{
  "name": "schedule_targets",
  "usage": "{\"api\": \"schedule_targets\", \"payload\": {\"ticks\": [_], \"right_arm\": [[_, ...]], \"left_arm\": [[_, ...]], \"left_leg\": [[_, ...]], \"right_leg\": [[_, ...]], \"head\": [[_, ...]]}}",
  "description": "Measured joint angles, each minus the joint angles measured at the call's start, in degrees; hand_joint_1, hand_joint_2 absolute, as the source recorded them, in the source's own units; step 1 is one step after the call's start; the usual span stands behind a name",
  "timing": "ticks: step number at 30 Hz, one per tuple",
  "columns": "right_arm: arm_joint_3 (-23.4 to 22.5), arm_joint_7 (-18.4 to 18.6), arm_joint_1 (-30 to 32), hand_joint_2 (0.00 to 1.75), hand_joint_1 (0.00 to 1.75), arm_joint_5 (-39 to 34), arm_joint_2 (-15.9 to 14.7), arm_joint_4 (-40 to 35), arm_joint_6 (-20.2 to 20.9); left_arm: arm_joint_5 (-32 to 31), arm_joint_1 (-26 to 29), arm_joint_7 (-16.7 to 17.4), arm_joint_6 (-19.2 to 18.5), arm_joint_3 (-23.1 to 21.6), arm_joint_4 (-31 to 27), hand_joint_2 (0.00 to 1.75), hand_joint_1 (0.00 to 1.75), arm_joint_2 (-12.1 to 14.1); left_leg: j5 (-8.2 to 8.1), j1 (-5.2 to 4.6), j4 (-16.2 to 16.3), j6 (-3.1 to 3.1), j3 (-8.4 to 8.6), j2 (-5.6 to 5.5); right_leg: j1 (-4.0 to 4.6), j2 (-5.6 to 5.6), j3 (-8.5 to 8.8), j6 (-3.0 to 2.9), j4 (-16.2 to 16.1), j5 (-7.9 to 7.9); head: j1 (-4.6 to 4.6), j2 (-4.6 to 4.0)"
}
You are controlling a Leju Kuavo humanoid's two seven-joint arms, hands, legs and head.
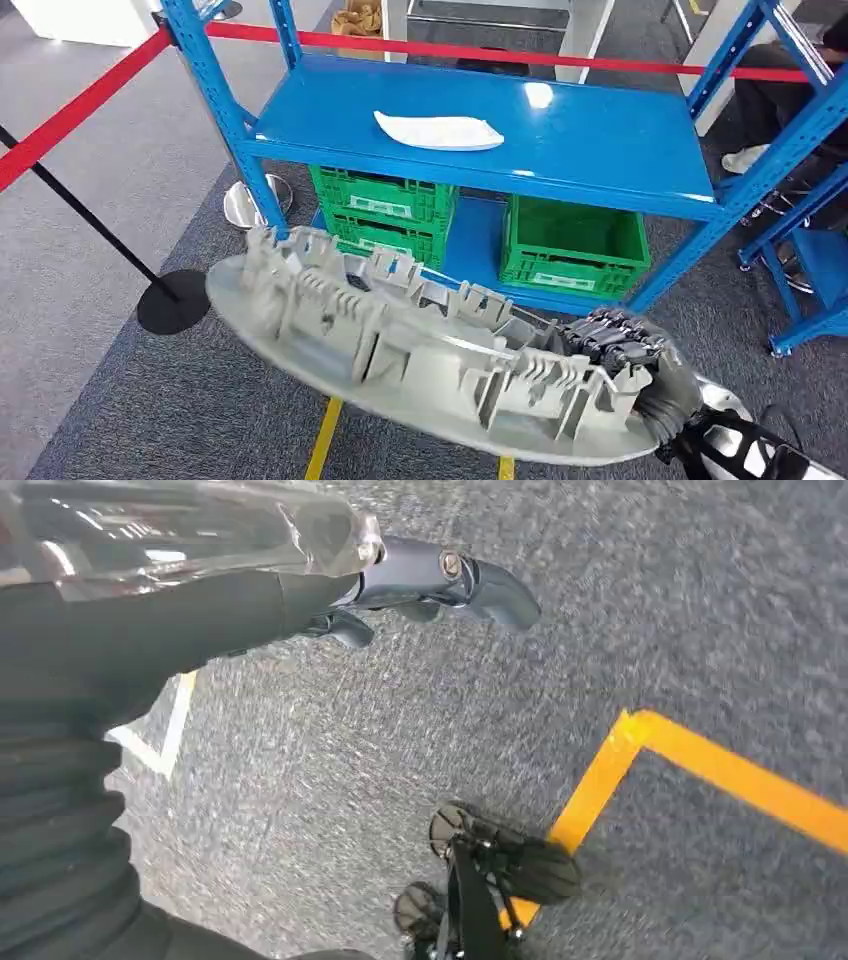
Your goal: Take the parts from the cabinet and place them on the table.
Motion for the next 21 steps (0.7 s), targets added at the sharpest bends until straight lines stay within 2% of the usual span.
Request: {"api": "schedule_targets", "payload": {"ticks": [1, 3, 4, 5, 6, 7, 8, 9, 10, 12, 13, 14, 15, 16, 17, 18, 19, 20, 21], "right_arm": [[0.81, 0.00, -0.77, 1.75, 1.75, -0.05, 0.00, 0.02, -0.02], [2.34, 0.00, -2.57, 1.75, 1.75, -0.26, 0.09, 0.33, -0.04], [2.87, 0.00, -3.35, 1.75, 1.75, -0.55, 0.11, 0.55, 0.00], [3.35, 0.00, -3.96, 1.75, 1.75, -0.79, 0.11, 0.74, 0.13], [3.68, 0.00, -4.63, 1.75, 1.75, -0.99, 0.13, 0.90, 0.22], [3.90, 0.00, -5.32, 1.75, 1.75, -1.05, 0.15, 1.03, 0.26], [4.16, 0.00, -6.01, 1.75, 1.75, -1.09, 0.15, 1.09, 0.28], [4.36, 0.00, -6.49, 1.75, 1.75, -1.14, 0.15, 1.14, 0.37], [4.49, 0.00, -6.55, 1.75, 1.75, -1.23, 0.18, 1.16, 0.55], [4.75, -0.02, -6.52, 1.75, 1.75, -1.36, 0.18, 1.16, 0.90], [4.97, -0.02, -6.62, 1.75, 1.75, -1.14, 0.18, 1.16, 0.92], [5.14, -0.02, -6.70, 1.75, 1.75, -1.07, 0.18, 1.16, 1.02], [5.30, 0.04, -6.84, 1.75, 1.75, -1.12, 0.22, 1.16, 1.44], [5.49, 0.02, -6.98, 1.75, 1.75, -1.23, 0.37, 1.16, 1.84], [5.73, 0.00, -7.10, 1.75, 1.75, -1.38, 0.39, 1.16, 2.25], [5.89, 0.00, -7.29, 1.75, 1.75, -1.42, 0.44, 1.16, 2.54], [6.15, 0.00, -7.29, 1.75, 1.75, -1.36, 0.57, 1.18, 2.80], [6.32, 0.00, -7.29, 1.75, 1.75, -1.36, 0.68, 1.20, 2.86], [6.43, 0.00, -7.35, 1.75, 1.75, -1.36, 0.74, 1.22, 2.86]], "left_arm": [[0.37, -0.08, 0.35, 0.28, 0.13, 0.00, 1.75, 0.00, 0.07], [0.83, -0.07, 1.05, 0.77, 0.35, 0.00, 1.75, 0.00, 0.07], [0.94, -0.04, 1.25, 0.79, 0.53, 0.00, 1.75, 0.00, 0.07], [0.94, -0.02, 1.40, 0.83, 0.57, 0.00, 1.75, 0.00, 0.07], [0.77, -0.03, 1.51, 0.85, 0.57, 0.00, 1.75, 0.00, 0.07], [0.51, -0.03, 1.58, 0.85, 0.57, 0.00, 1.75, 0.00, 0.07], [0.42, -0.03, 1.64, 0.77, 0.57, 0.00, 1.75, 0.00, 0.07], [0.31, -0.07, 1.71, 0.66, 0.55, 0.00, 1.75, 0.00, 0.07], [0.09, -0.28, 1.71, 0.59, 0.55, 0.00, 1.75, 0.00, 0.11], [-0.08, -0.19, 1.77, 0.44, 0.55, 0.02, 1.75, 0.00, 0.09], [-0.13, -0.08, 1.80, 0.44, 0.55, 0.02, 1.75, 0.00, 0.02], [-0.15, 0.01, 1.84, 0.44, 0.55, 0.02, 1.75, 0.00, 0.18], [-0.13, 0.14, 1.88, 0.46, 0.55, 0.13, 1.75, 0.00, -0.15], [-0.04, 0.00, 1.91, 0.46, 0.55, 0.13, 1.75, 0.00, -0.15], [0.04, -0.19, 1.91, 0.44, 0.57, 0.13, 1.75, 0.00, -0.19], [0.09, -0.25, 1.91, 0.44, 0.57, 0.13, 1.75, 0.00, -0.44], [0.11, -0.24, 1.91, 0.24, 0.55, 0.15, 1.75, 0.00, -0.72], [0.11, -0.16, 1.91, 0.24, 0.57, 0.15, 1.75, 0.00, -0.92], [0.11, -0.08, 1.95, 0.24, 0.57, 0.15, 1.75, 0.00, -0.96]], "left_leg": [[0.17, 0.00, 0.01, 0.26, -0.25, -0.48], [0.53, -0.20, 0.08, 0.60, -0.76, -1.74], [0.72, -0.28, 0.14, 0.60, -0.94, -2.53], [0.85, -0.29, 0.22, 0.52, -1.02, -3.32], [0.96, -0.28, 0.38, 0.42, -1.07, -4.17], [1.02, -0.27, 0.64, 0.31, -1.11, -4.99], [1.00, -0.24, 1.01, 0.20, -1.28, -5.67], [1.08, -0.16, 1.32, -0.06, -1.68, -6.33], [1.14, -0.46, 1.91, -0.54, -2.34, -7.15], [1.82, 0.06, 1.66, -1.53, -3.05, -8.40], [2.09, 0.15, 1.65, -1.96, -3.34, -9.19], [1.83, 0.33, 2.06, -2.02, -3.65, -8.99], [0.49, -0.18, 3.48, -2.37, -4.48, -5.62], [-1.80, -0.14, 6.97, -2.75, -6.12, -3.11], [-4.23, 0.11, 11.93, -3.07, -8.43, -1.90], [-6.33, 0.29, 17.16, -3.32, -10.80, -1.51], [-7.41, 0.55, 20.84, -3.58, -12.41, -1.48], [-7.03, 0.82, 21.32, -3.75, -12.50, -1.43], [-5.55, 1.04, 18.97, -3.88, -11.04, -1.25]], "right_leg": [[-0.02, 1.37, -1.96, 0.07, 4.43, -2.30], [0.00, 2.21, -6.70, 0.22, 14.64, -6.23], [0.00, 2.27, -7.76, 0.17, 16.95, -6.29], [0.00, 2.29, -7.18, -0.02, 15.78, -5.09], [-0.02, 2.43, -5.14, -0.24, 11.90, -2.75], [-0.06, 2.84, -2.46, -0.45, 6.62, -0.12], [-0.14, 4.53, 0.15, -0.65, 1.42, 2.13], [-0.43, 7.57, 1.40, -0.83, -1.17, 1.61], [-0.52, 7.90, 1.11, -0.46, -2.01, 1.72], [0.00, 6.70, 0.85, -0.77, -1.56, 1.91], [0.00, 6.05, 1.12, -1.11, -1.63, 2.14], [-0.68, 4.98, 1.04, -1.56, -1.92, 2.52], [-0.54, 4.37, 0.98, -1.82, -1.92, 2.64], [-0.52, 3.63, 0.81, -1.98, -1.92, 2.73], [-0.50, 2.70, 0.61, -2.11, -1.91, 2.81], [-0.51, 1.82, 0.41, -2.14, -1.90, 2.86], [-0.55, 0.88, 0.29, -2.09, -1.89, 2.89], [-0.61, 0.02, 0.27, -2.07, -1.89, 2.89], [-0.66, -0.78, 0.31, -2.02, -1.89, 2.88]], "head": [[0.13, 0.00], [0.13, 0.00], [0.11, 0.00], [0.11, 0.00], [0.15, 0.00], [0.15, 0.00], [0.18, 0.00], [0.13, 0.00], [0.04, 0.00], [0.02, 0.00], [0.07, 0.00], [0.13, 0.00], [-0.19, 0.00], [-0.68, 0.00], [-0.72, 0.00], [-0.72, 0.00], [-0.92, 0.00], [-0.87, 0.00], [-0.90, 0.00]]}}
